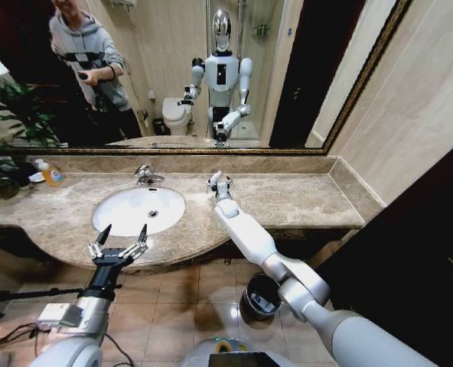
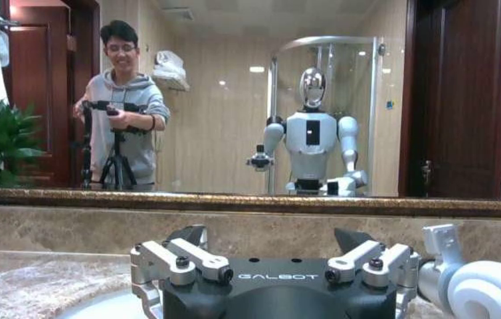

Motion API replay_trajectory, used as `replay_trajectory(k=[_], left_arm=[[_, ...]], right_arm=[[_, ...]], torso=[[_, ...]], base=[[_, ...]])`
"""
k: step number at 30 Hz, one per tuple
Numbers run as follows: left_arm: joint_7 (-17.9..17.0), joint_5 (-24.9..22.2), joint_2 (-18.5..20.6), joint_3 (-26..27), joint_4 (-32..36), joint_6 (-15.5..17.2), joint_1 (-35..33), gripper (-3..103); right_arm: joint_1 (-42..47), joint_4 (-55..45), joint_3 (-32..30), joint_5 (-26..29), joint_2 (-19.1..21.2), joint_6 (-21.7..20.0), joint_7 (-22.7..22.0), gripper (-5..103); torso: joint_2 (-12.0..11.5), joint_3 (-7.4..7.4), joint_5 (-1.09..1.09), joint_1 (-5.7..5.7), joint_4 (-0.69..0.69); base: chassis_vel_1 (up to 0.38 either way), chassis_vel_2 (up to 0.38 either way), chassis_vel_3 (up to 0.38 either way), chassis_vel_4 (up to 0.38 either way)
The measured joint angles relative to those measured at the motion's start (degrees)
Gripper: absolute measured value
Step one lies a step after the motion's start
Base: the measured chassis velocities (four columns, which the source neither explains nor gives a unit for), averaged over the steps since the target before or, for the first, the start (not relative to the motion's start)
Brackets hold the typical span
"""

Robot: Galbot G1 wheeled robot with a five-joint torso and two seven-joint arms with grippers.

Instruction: Pick up the trash from the sink and place it in the trash bin.

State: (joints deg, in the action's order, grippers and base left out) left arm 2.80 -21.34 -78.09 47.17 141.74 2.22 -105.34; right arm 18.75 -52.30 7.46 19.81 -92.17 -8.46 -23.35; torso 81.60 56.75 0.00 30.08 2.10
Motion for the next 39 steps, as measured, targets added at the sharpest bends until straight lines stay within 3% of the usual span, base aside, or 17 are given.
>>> replay_trajectory(k=[26, 39], left_arm=[[0.0, 0.0, 0.0, 0.0, 0.0, 0.0, 0.0, 100], [0.0, 0.0, 0.0, 0.0, 0.0, 0.0, 0.0, 100]], right_arm=[[-3.9, 4.0, 5.8, 2.5, 0.0, 0.0, 4.2, 94], [-4.3, 7.5, 5.6, 1.6, 0.0, 2.0, 6.0, 93]], torso=[[0.0, 0.00, 0.00, 0.00, 0.01], [0.0, 0.00, 0.00, 0.00, 0.00]], base=[[0.000, 0.000, 0.000, 0.000], [0.000, 0.000, 0.000, 0.000]])
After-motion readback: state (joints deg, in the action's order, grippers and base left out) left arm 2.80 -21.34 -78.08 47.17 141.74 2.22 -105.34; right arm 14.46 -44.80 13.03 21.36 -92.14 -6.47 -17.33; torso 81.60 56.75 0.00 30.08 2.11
